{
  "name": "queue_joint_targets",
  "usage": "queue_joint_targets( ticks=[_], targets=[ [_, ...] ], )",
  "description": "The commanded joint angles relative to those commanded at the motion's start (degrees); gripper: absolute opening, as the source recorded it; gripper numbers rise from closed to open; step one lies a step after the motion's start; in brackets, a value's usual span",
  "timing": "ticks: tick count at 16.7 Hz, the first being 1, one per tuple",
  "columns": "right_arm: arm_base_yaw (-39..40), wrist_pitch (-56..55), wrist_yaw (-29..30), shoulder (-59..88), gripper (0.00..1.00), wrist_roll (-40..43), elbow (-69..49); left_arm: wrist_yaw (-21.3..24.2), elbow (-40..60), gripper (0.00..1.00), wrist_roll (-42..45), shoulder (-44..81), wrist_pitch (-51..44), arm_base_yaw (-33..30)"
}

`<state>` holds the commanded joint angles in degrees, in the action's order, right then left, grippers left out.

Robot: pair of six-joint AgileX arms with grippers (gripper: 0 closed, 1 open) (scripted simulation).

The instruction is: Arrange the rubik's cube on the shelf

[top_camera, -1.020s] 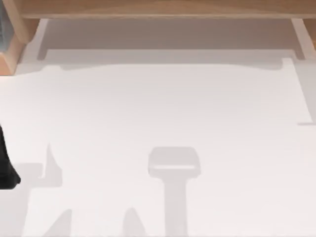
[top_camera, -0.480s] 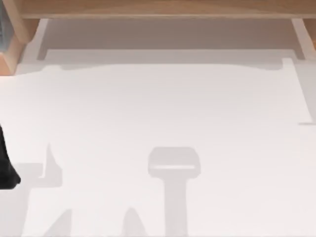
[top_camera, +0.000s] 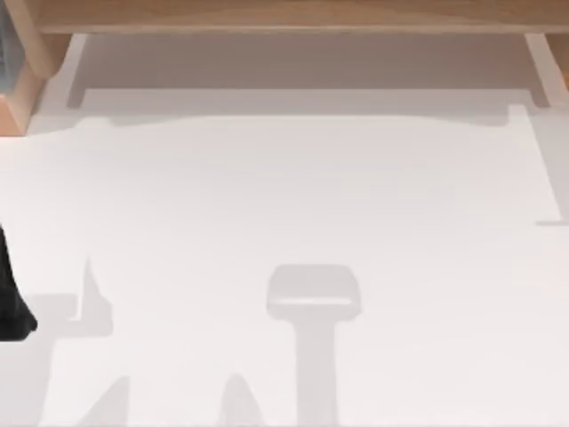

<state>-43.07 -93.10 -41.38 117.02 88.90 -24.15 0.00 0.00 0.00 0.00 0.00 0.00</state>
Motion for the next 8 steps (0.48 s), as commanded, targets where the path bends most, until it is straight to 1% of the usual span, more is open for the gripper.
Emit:
queue_joint_targets(
  ticks=[5, 8],
  targets=[
    [0.0, 0.6, 0.0, 0.2, 1.0, -0.2, -0.5, 0.0, 0.0, 1.0, 0.0, 0.0, 0.0, 0.0],
    [-2.2, 5.3, 1.1, 0.1, 1.0, -2.8, -3.8, 0.0, 0.0, 1.0, 0.0, 0.0, 0.0, 0.0]
  ],
)
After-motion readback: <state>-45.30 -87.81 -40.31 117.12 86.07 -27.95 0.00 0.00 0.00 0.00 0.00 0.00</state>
